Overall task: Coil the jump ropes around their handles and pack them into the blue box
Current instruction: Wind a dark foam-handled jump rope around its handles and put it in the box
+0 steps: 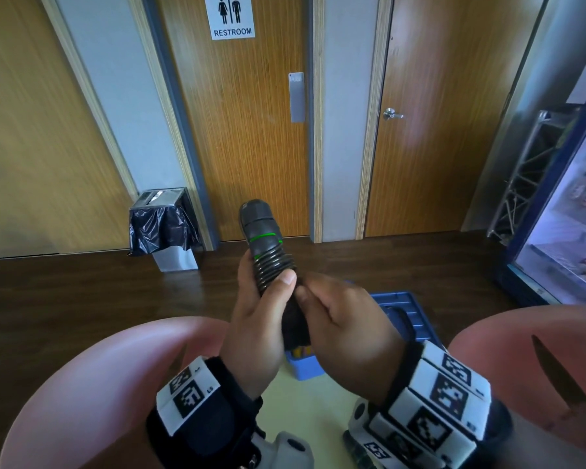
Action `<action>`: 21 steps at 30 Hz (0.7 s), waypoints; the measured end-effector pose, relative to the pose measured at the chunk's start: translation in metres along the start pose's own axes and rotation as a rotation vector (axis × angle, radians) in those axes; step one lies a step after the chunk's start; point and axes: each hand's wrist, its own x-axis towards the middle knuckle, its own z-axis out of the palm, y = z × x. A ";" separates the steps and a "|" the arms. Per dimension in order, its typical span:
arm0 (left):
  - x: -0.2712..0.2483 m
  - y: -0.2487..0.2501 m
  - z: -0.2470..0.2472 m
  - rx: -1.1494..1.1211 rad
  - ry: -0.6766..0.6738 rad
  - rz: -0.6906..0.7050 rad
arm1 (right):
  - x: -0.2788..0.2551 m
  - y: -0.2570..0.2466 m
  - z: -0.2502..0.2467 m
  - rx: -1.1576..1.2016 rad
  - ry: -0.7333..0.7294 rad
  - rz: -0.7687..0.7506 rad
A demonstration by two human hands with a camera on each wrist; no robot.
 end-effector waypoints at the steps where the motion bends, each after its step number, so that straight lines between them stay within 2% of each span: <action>1: 0.002 0.001 -0.001 -0.041 -0.025 -0.047 | 0.000 0.002 0.000 0.034 -0.011 0.016; 5: 0.006 0.002 -0.004 -0.254 -0.085 -0.199 | -0.003 0.009 -0.004 0.230 -0.049 0.142; 7: 0.008 0.002 -0.004 -0.276 -0.095 -0.221 | -0.005 0.015 -0.001 0.357 -0.031 0.341; 9: 0.011 0.002 -0.003 -0.255 -0.139 -0.235 | -0.006 0.020 0.001 0.608 -0.088 0.542; 10: 0.012 0.002 -0.002 -0.237 -0.156 -0.247 | -0.007 0.020 0.001 0.758 -0.129 0.597; 14: 0.016 0.000 0.002 -0.188 -0.220 -0.274 | -0.004 0.016 -0.012 1.158 -0.238 0.640; 17: 0.014 -0.002 0.006 0.090 -0.236 -0.103 | -0.005 0.019 -0.018 1.253 -0.233 0.637; 21: 0.005 -0.007 0.016 0.110 -0.255 -0.049 | -0.012 0.022 -0.020 1.307 -0.197 0.583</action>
